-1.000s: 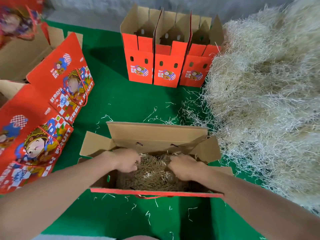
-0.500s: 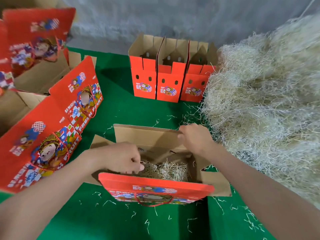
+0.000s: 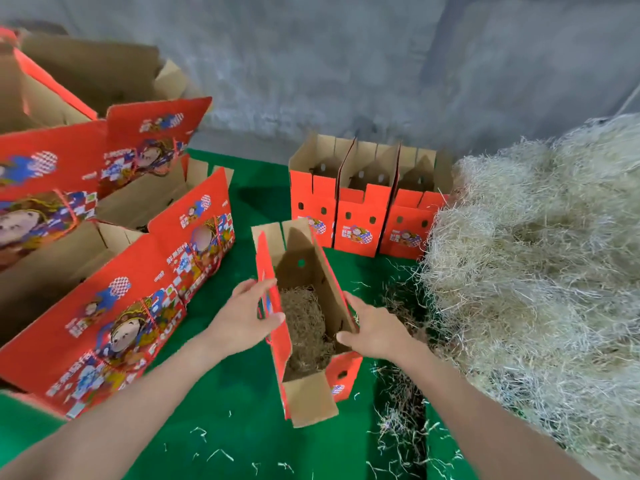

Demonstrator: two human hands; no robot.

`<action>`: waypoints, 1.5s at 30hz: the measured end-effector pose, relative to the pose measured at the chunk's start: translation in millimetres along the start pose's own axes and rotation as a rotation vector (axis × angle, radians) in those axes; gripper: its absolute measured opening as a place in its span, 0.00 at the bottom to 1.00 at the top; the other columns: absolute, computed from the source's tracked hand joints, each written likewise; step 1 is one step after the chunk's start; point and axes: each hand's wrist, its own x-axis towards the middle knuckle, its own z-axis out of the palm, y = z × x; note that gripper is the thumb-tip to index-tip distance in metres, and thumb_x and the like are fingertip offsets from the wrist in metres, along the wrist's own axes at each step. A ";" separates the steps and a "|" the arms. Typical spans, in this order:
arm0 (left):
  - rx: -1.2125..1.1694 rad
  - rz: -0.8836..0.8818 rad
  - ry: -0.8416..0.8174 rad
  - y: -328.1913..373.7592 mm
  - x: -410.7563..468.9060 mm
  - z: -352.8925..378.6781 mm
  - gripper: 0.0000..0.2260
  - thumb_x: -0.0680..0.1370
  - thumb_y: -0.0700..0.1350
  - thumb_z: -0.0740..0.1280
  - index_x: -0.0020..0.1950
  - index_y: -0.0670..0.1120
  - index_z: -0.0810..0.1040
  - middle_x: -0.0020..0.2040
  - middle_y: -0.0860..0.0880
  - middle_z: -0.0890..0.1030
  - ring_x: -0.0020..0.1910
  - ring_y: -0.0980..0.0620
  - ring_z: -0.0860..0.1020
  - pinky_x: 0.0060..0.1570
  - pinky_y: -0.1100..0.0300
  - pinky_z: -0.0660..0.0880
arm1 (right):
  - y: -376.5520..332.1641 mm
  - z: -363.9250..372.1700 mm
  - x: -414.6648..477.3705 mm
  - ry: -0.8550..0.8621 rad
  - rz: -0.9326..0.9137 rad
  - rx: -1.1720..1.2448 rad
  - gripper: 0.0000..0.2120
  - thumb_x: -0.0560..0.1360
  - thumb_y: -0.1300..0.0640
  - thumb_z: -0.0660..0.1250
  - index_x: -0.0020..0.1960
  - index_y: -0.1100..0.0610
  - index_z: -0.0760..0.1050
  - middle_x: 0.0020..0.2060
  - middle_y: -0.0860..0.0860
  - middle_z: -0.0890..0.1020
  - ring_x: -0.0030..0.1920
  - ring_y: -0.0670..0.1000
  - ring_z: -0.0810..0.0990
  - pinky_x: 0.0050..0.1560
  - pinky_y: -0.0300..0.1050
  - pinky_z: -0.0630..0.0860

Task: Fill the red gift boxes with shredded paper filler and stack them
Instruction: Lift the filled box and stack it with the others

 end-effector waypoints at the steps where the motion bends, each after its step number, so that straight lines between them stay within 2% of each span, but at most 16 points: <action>1: -0.028 0.001 0.009 1.2 -4.2 4.5 0.31 0.76 0.56 0.65 0.75 0.55 0.55 0.74 0.49 0.62 0.67 0.45 0.69 0.65 0.56 0.66 | 4.0 4.9 -3.2 -0.025 0.002 0.017 0.36 0.74 0.44 0.63 0.75 0.45 0.47 0.54 0.54 0.80 0.46 0.56 0.81 0.47 0.46 0.78; 4: -0.180 -0.089 -0.099 9.6 -22.2 19.1 0.41 0.73 0.59 0.66 0.76 0.57 0.42 0.55 0.60 0.74 0.46 0.48 0.81 0.42 0.56 0.80 | 13.1 20.9 -12.4 -0.133 0.049 0.376 0.32 0.77 0.49 0.61 0.75 0.43 0.47 0.54 0.52 0.79 0.33 0.52 0.83 0.38 0.46 0.81; 6: -0.184 -0.143 -0.163 11.7 -28.2 31.6 0.41 0.72 0.53 0.67 0.75 0.53 0.43 0.46 0.55 0.77 0.38 0.49 0.82 0.33 0.55 0.80 | 14.2 31.7 -11.3 -0.098 0.073 0.547 0.28 0.79 0.51 0.58 0.75 0.43 0.50 0.55 0.49 0.76 0.37 0.51 0.83 0.41 0.46 0.81; 9: -0.118 -0.124 -0.101 7.8 -23.3 37.5 0.32 0.74 0.43 0.61 0.75 0.48 0.51 0.45 0.45 0.81 0.37 0.46 0.82 0.38 0.52 0.80 | 8.3 39.3 -0.9 0.071 0.104 0.620 0.22 0.81 0.54 0.55 0.74 0.47 0.57 0.53 0.50 0.75 0.46 0.54 0.82 0.49 0.51 0.79; 14: -0.088 -0.131 0.004 -8.7 0.1 16.5 0.26 0.79 0.43 0.60 0.75 0.48 0.56 0.50 0.42 0.82 0.39 0.47 0.82 0.31 0.61 0.75 | -17.4 34.9 27.9 0.099 0.126 0.741 0.22 0.80 0.52 0.57 0.72 0.43 0.60 0.41 0.44 0.74 0.42 0.56 0.82 0.46 0.55 0.79; 21: -0.111 -0.156 0.225 -51.7 63.1 -31.9 0.23 0.79 0.45 0.63 0.74 0.44 0.63 0.68 0.47 0.73 0.58 0.46 0.78 0.57 0.52 0.74 | -81.4 23.6 101.2 0.088 0.097 0.833 0.23 0.80 0.54 0.56 0.73 0.41 0.57 0.43 0.45 0.73 0.33 0.51 0.79 0.36 0.45 0.81; 25: 0.005 -0.170 0.245 -75.2 103.9 -55.6 0.23 0.79 0.47 0.62 0.73 0.46 0.63 0.64 0.45 0.76 0.56 0.45 0.79 0.58 0.57 0.74 | -114.0 17.7 150.0 0.156 0.000 0.771 0.23 0.80 0.54 0.58 0.73 0.41 0.58 0.41 0.40 0.72 0.39 0.47 0.77 0.46 0.49 0.81; 27: 0.088 -0.176 0.240 -86.3 131.2 -66.6 0.21 0.78 0.47 0.63 0.71 0.47 0.65 0.59 0.45 0.79 0.53 0.45 0.80 0.54 0.59 0.74 | -126.6 14.8 171.3 0.139 -0.091 0.728 0.28 0.78 0.48 0.61 0.74 0.40 0.54 0.55 0.42 0.74 0.52 0.49 0.77 0.58 0.52 0.76; 29: 0.023 -0.199 0.242 -94.7 165.2 -81.8 0.22 0.77 0.44 0.64 0.71 0.46 0.66 0.59 0.43 0.79 0.54 0.45 0.80 0.54 0.58 0.75 | -134.3 14.7 191.6 0.142 -0.192 0.677 0.40 0.73 0.41 0.65 0.75 0.40 0.43 0.73 0.44 0.56 0.71 0.50 0.60 0.70 0.52 0.63; 30: -0.092 -0.213 0.229 -95.8 183.0 -91.1 0.23 0.78 0.42 0.64 0.73 0.47 0.65 0.60 0.41 0.78 0.56 0.43 0.78 0.55 0.56 0.74 | -136.3 15.8 200.9 0.170 -0.242 0.649 0.46 0.70 0.38 0.67 0.74 0.39 0.38 0.74 0.42 0.45 0.73 0.47 0.55 0.71 0.51 0.61; 33: -0.270 -0.198 0.228 -95.6 226.3 -116.6 0.21 0.80 0.43 0.61 0.73 0.46 0.64 0.65 0.39 0.74 0.64 0.41 0.73 0.62 0.54 0.70 | -143.2 14.4 220.6 0.268 -0.402 0.317 0.44 0.72 0.42 0.65 0.74 0.41 0.37 0.71 0.42 0.29 0.53 0.46 0.76 0.46 0.41 0.74; 35: -0.083 -0.125 0.414 -101.4 240.7 -132.6 0.18 0.79 0.44 0.60 0.69 0.47 0.70 0.63 0.44 0.77 0.64 0.45 0.73 0.62 0.56 0.67 | -150.5 12.1 244.5 0.302 -0.428 0.078 0.37 0.77 0.57 0.62 0.76 0.46 0.41 0.72 0.45 0.30 0.40 0.50 0.76 0.38 0.43 0.72; 38: 0.239 -0.044 0.612 -120.4 239.6 -157.5 0.21 0.76 0.45 0.64 0.69 0.49 0.68 0.65 0.48 0.74 0.65 0.45 0.70 0.63 0.52 0.65 | -170.1 5.8 284.3 0.266 -0.359 -0.143 0.36 0.78 0.65 0.58 0.76 0.52 0.40 0.76 0.50 0.41 0.60 0.57 0.74 0.54 0.47 0.73; 39: 0.316 -0.100 0.571 -127.9 239.1 -164.5 0.23 0.76 0.46 0.64 0.71 0.49 0.65 0.67 0.48 0.71 0.66 0.45 0.68 0.64 0.51 0.64 | -178.3 2.6 296.5 0.266 -0.335 -0.196 0.36 0.77 0.68 0.57 0.76 0.54 0.40 0.76 0.53 0.48 0.65 0.59 0.70 0.60 0.50 0.71; 41: 0.347 -0.235 0.408 -141.3 239.1 -173.4 0.23 0.77 0.47 0.63 0.72 0.48 0.63 0.65 0.47 0.73 0.64 0.46 0.72 0.60 0.52 0.69 | -194.8 -6.0 321.3 0.323 -0.315 -0.323 0.32 0.74 0.71 0.58 0.75 0.58 0.51 0.70 0.57 0.64 0.61 0.61 0.73 0.56 0.52 0.73; 45: 0.230 -0.178 0.334 -165.8 237.4 -175.0 0.09 0.79 0.47 0.61 0.54 0.48 0.78 0.52 0.48 0.82 0.52 0.48 0.79 0.50 0.55 0.76 | -214.0 -38.3 363.8 0.369 -0.236 -0.470 0.15 0.75 0.69 0.57 0.59 0.60 0.73 0.53 0.57 0.80 0.52 0.59 0.80 0.48 0.50 0.76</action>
